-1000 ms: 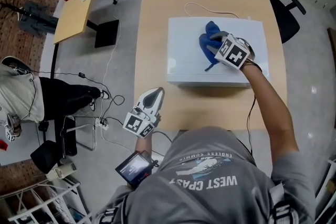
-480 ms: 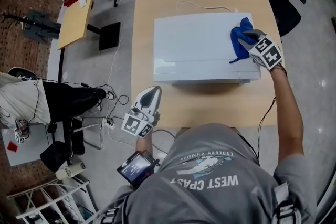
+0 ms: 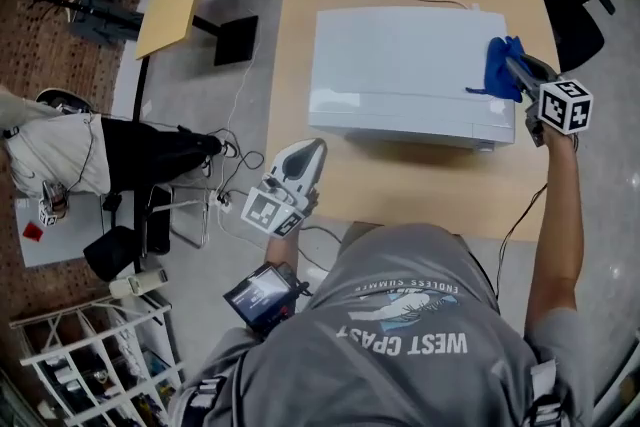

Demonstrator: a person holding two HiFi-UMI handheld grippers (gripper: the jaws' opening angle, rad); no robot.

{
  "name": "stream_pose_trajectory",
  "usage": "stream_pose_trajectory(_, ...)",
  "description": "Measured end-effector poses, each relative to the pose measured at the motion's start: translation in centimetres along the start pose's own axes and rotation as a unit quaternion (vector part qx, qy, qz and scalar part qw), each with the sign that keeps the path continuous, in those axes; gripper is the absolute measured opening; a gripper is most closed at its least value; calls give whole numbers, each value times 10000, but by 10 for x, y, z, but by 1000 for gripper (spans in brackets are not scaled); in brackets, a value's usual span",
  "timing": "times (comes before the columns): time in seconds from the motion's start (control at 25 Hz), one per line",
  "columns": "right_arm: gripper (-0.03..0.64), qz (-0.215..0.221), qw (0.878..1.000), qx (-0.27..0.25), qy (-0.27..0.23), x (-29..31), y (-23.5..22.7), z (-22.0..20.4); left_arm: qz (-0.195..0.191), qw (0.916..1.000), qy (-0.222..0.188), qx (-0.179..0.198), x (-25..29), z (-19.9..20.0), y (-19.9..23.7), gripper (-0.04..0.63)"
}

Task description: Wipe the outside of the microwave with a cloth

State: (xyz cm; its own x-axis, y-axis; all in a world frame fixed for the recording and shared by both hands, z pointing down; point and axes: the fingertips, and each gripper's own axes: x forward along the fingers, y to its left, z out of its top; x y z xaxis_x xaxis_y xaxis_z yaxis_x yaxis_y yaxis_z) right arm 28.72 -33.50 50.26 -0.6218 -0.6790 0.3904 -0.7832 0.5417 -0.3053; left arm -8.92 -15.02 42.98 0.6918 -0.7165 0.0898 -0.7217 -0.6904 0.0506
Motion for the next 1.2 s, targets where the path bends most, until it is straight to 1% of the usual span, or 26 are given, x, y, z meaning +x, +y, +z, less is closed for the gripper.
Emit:
stream_pose_trajectory(0.04, 75, -39, 9997, 174, -161, -6, -5, 2, -75, 10000, -26, 42, 5, 2, 0, 23)
stream_pose_trajectory(0.12, 75, -111, 9984, 334, -443, -16, -11, 10, -195, 9997, -74, 125, 14, 6, 1, 23)
stream_pose_trajectory(0.24, 75, -115, 9966, 502, -636, -19, -15, 12, -142, 9997, -54, 201, 13, 13, -4, 23)
stream_pose_trajectory(0.32, 75, -84, 9959, 603, -662, -18, -16, 9, -108, 9996, -15, 245, 9, 15, -8, 23)
stream_pose_trajectory(0.48, 75, -9, 9947, 804, -649, -14, -17, 0, -205, 9993, -11, 301, 8, 13, -13, 23)
stream_pose_trajectory(0.84, 75, 151, 9894, 1252, -726, -8, -20, -15, -157, 9996, 44, 237, 7, 10, -10, 23)
stream_pose_trajectory(1.2, 75, 537, 9819, 1534, -970, -4, -19, -17, -206, 9995, 95, 224, 16, 16, -10, 23)
